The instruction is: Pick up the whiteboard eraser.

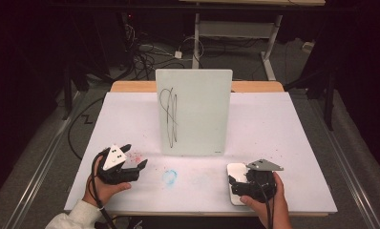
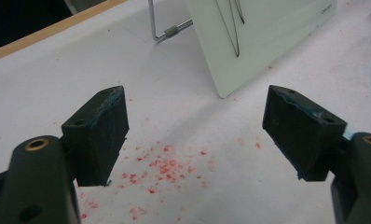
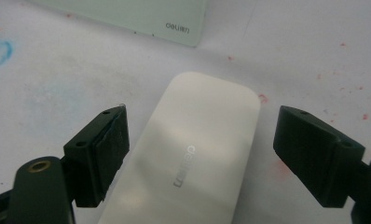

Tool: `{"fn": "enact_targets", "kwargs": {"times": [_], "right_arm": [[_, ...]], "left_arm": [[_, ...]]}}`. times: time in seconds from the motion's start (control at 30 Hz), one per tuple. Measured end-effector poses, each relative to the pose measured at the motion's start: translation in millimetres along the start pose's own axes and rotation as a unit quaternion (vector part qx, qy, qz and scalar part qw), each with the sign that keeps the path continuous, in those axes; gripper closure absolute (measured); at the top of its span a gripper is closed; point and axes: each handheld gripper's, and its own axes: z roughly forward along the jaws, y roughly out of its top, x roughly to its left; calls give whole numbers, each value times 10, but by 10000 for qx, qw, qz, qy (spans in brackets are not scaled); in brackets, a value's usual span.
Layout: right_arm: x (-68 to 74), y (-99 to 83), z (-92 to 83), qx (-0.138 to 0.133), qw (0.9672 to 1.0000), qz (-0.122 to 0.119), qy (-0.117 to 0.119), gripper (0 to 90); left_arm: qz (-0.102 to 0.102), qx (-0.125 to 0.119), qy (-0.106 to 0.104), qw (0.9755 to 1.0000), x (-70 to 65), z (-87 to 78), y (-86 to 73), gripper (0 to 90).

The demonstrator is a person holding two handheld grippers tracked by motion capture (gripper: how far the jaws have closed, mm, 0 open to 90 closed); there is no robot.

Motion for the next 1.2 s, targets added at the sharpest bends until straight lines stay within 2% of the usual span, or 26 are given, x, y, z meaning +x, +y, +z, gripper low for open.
{"fn": "enact_targets", "kwargs": {"times": [0.07,0.1,0.17,0.27,0.37,0.53,0.6,0.77,0.97,1.2], "right_arm": [[37,-17,57,79,9999,-98,-60,190],[54,-27,82,121,9999,-50,-14,190],[81,-43,129,182,9998,-76,-80,171],[88,-62,190,226,9996,9,-191,175],[56,-84,239,288,9994,179,-92,176],[84,-101,245,196,9992,311,-177,216],[103,-102,235,145,9994,220,-208,270],[112,-108,224,112,9993,257,-247,297],[103,-96,212,96,9998,31,-184,308],[50,-47,130,-182,9991,-345,-160,309]], "left_arm": [[-2,10,-11,10000,3,2,0,218],[-6,5,-14,10000,0,2,0,218],[5,15,-15,10000,-4,5,2,219],[5,23,-30,10000,-15,17,4,219],[25,49,-47,10000,-27,27,4,218],[21,94,-75,9999,-32,43,0,218],[21,99,-74,9999,-32,43,2,218],[10,98,-109,9999,-33,40,2,217],[14,95,-119,9999,-30,44,4,217],[10,62,-123,9999,-17,36,-3,216]]}}
